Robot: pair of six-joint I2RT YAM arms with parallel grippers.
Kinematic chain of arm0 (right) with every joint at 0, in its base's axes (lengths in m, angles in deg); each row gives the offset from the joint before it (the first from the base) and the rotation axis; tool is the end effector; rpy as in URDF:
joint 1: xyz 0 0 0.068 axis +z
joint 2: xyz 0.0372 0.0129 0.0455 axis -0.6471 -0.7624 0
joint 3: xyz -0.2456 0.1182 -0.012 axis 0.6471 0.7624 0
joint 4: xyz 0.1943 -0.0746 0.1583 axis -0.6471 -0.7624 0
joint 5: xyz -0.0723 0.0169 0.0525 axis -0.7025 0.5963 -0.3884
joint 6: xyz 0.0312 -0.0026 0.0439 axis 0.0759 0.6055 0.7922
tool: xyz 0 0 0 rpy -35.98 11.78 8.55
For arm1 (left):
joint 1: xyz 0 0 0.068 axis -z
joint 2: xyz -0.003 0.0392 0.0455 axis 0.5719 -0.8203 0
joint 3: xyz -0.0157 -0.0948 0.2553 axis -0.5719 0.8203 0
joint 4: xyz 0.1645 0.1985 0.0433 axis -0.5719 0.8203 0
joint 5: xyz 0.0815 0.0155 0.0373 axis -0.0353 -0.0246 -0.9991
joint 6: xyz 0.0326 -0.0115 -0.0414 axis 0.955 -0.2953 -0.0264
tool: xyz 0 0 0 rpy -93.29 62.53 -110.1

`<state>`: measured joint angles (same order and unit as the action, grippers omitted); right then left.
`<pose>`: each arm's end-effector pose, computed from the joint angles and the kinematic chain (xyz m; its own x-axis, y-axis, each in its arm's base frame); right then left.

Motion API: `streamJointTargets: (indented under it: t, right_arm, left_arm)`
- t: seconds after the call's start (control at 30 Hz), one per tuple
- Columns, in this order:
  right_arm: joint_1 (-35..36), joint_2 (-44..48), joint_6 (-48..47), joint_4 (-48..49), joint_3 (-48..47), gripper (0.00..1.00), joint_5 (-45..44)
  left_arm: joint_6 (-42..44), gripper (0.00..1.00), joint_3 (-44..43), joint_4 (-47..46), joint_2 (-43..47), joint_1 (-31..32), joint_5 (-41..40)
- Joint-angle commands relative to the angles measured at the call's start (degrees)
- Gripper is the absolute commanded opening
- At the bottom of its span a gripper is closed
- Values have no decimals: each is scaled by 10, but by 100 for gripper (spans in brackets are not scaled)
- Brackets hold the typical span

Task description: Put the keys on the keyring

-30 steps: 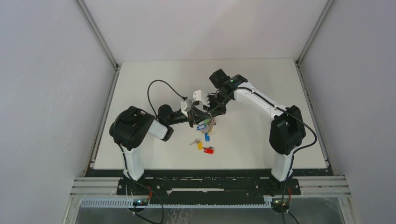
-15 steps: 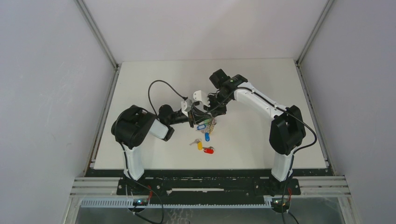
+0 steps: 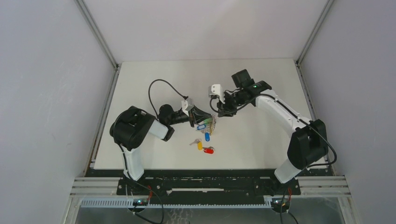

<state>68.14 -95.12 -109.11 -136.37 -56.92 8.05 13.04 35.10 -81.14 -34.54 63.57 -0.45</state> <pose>0.2832 0.1747 0.2906 -0.0202 -0.6865 -0.7269 -0.9992 0.0390 -0.0091 0.2774 -0.1836 0.1591 -0.0761 -0.1110 -0.9909 0.9838 0.1533 -0.0927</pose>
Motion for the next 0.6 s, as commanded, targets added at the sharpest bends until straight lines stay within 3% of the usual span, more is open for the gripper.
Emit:
streamJointTargets:
  t: [0.0,0.57]
  right_arm:
    - [-37,28,37,101,51,27,98]
    - [-61,-34,58,176,64,28,179]
  left_arm:
    - [7,0,10,-24,32,-3,-14]
    - [6,0,10,-24,37,-3,-12]
